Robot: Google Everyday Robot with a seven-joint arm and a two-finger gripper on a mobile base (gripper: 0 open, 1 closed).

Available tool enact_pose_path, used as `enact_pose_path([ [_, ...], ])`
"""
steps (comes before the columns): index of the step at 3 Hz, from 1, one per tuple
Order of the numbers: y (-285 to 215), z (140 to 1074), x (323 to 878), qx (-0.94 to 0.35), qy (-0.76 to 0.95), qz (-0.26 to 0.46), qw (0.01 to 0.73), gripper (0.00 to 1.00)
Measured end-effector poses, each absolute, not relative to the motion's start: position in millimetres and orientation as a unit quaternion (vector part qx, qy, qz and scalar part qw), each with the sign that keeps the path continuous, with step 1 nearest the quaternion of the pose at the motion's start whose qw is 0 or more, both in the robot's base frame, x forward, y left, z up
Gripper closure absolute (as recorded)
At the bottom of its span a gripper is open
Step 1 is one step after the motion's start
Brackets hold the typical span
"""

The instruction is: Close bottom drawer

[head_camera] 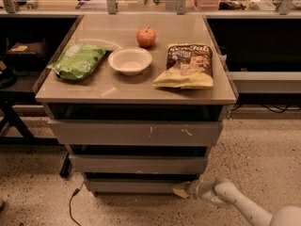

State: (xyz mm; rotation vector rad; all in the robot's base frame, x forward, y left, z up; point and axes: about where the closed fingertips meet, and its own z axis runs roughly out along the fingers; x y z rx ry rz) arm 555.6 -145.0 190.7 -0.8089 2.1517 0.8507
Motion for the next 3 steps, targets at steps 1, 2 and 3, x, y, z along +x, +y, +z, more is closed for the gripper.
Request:
enact_pose_path([
  [1,-155,199,531,-0.303,0.835,0.323,0.326,1.0],
  [2,-252,234,494,-0.232,0.884,0.247,0.321,1.0],
  [3,-347,287,452,-0.137,0.92,0.161,0.33,1.0],
])
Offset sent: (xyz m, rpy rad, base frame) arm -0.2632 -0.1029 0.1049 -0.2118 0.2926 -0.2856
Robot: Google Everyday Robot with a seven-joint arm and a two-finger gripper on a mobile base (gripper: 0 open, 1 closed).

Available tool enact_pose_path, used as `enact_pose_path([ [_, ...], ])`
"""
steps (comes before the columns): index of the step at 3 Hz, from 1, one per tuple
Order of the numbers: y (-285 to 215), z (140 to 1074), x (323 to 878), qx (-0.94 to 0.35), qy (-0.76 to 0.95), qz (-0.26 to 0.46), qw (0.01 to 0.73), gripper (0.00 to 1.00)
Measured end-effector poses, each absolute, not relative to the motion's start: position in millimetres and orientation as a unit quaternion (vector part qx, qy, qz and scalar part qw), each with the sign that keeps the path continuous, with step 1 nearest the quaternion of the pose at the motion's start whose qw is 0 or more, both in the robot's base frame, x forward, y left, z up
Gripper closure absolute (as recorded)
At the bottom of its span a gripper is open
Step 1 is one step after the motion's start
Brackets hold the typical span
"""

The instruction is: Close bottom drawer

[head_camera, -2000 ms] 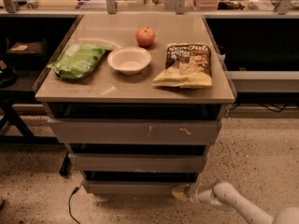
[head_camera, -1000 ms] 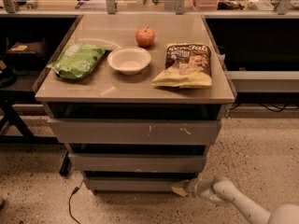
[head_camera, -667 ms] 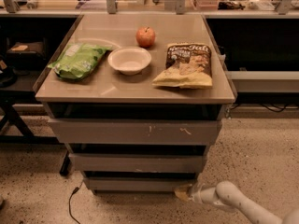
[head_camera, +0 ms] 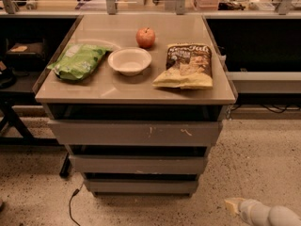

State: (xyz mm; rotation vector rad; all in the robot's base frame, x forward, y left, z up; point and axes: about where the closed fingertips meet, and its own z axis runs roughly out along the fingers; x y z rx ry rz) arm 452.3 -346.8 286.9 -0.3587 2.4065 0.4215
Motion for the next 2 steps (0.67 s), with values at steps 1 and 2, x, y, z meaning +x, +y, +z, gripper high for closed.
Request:
enact_pose_path([
  [1,-348.0,319.2,445.3,-0.142,0.921,0.143,0.334,1.0],
  [2,-345.7,316.3,446.3,-0.145,0.92,0.147,0.332,1.0],
])
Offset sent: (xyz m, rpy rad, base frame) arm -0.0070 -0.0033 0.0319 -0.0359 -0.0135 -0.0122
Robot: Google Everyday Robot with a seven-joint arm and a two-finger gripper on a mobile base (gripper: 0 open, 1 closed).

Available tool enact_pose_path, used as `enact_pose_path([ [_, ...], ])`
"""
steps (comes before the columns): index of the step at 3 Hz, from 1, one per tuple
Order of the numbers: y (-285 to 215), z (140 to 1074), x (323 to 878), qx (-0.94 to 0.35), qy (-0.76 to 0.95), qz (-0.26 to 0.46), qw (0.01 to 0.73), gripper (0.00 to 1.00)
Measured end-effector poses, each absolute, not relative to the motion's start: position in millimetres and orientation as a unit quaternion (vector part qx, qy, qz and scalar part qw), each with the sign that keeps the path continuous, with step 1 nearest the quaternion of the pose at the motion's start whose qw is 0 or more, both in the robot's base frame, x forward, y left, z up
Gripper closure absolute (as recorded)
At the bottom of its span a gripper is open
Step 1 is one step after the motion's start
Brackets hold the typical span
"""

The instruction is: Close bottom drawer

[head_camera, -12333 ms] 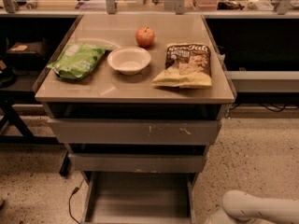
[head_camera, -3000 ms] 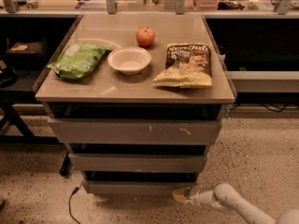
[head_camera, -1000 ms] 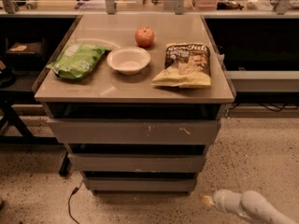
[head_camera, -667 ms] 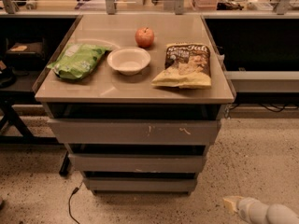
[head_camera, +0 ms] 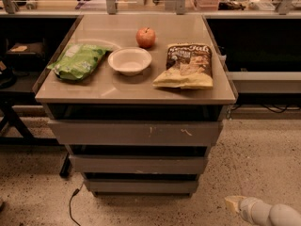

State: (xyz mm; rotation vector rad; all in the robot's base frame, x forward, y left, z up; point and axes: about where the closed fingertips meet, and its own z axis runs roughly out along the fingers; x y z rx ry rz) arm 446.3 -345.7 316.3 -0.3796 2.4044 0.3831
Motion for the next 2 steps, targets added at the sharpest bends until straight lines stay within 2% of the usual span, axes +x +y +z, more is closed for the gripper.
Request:
enact_pose_path([
  [1,-349,312,434,-0.148,0.93,0.132,0.309,1.0],
  [2,-367,313,396,-0.13,0.957,0.088,0.246,1.0],
])
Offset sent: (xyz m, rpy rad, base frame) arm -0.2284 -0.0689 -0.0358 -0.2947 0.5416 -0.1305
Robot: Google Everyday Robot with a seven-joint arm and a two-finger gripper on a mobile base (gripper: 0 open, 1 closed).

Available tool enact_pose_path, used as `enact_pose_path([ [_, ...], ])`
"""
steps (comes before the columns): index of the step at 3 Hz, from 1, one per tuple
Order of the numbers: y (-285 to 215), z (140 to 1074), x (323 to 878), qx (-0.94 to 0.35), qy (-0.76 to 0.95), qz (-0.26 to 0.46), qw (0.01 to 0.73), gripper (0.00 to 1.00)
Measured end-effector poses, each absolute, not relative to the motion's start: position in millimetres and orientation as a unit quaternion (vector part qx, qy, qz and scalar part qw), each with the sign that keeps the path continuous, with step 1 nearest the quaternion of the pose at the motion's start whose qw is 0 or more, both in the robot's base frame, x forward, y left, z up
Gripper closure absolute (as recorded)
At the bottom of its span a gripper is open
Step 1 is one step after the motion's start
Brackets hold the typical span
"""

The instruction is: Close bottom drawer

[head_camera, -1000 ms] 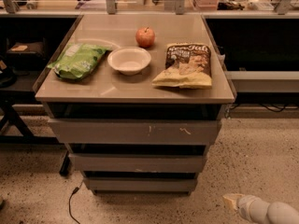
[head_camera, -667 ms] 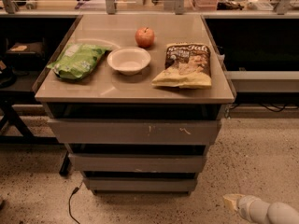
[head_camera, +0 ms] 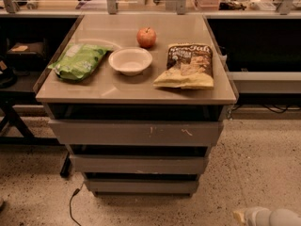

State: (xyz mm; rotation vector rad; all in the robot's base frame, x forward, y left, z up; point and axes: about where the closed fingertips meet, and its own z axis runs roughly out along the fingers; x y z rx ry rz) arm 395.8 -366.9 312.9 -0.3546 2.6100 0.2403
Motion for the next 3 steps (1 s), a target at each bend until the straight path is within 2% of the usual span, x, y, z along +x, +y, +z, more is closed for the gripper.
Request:
enact_pose_path([
  [1,-398,307,312,-0.075,0.982,0.053,0.165,1.0],
  [2,-425,293,205,-0.025,0.996,0.038,0.071,1.0],
  [3,-439,294,157,-0.012,0.998,0.052,0.043,1.0],
])
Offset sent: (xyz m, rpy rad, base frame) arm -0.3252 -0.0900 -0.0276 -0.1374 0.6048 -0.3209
